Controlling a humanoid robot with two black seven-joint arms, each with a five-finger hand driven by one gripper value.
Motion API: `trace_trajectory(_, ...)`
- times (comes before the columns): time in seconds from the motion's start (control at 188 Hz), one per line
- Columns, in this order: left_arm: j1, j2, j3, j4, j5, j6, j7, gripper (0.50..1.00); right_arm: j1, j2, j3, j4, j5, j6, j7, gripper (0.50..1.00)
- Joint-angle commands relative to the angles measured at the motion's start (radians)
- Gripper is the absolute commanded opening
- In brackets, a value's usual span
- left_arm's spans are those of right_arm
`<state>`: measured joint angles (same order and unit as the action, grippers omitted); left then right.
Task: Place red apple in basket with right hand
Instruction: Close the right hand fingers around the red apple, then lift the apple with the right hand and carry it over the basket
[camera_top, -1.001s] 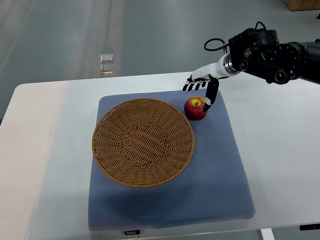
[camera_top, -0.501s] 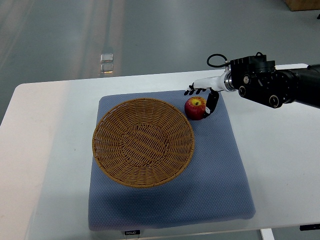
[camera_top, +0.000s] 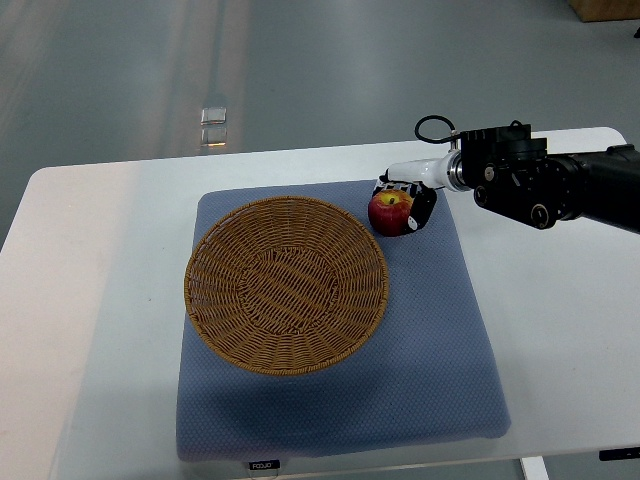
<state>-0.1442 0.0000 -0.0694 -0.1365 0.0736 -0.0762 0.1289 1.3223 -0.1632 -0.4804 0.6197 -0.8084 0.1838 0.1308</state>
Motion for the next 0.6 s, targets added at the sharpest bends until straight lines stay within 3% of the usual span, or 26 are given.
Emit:
trace_trajectory(0.0, 0.0, 0.0, 0.0, -0.002, 0.0, -0.001, 0.0, 1.0, 0.012, -0.013, -0.001, 0.002, 0.001, 0.01, 0.001, 0.594)
trace_trajectory(0.25, 0.0, 0.0, 0.0, 0.0, 0.0, 0.001, 0.0, 1.0, 0.121, -0.058, 0.016, 0.037, 0.008, 0.086, 0.007, 0.59)
trace_trajectory(0.266, 0.0, 0.0, 0.0, -0.002, 0.0, -0.001, 0.0, 1.0, 0.182, -0.073, 0.017, 0.081, 0.017, 0.103, 0.007, 0.59)
trace_trajectory(0.421, 0.0, 0.0, 0.002, -0.002, 0.0, -0.001, 0.0, 1.0, 0.317, -0.101, 0.019, 0.193, 0.034, 0.143, 0.007, 0.59)
trace_trajectory(0.485, 0.0, 0.0, 0.002, -0.002, 0.0, -0.001, 0.0, 1.0, 0.325, -0.101, 0.019, 0.201, 0.04, 0.144, 0.006, 0.59)
trace_trajectory(0.506, 0.0, 0.0, 0.002, -0.002, 0.0, -0.001, 0.0, 1.0, 0.371, -0.093, 0.019, 0.262, 0.118, 0.143, 0.006, 0.59)
trace_trajectory(0.597, 0.0, 0.0, 0.0, 0.0, 0.0, -0.001, 0.0, 1.0, 0.408, -0.075, 0.02, 0.328, 0.199, 0.137, 0.007, 0.592)
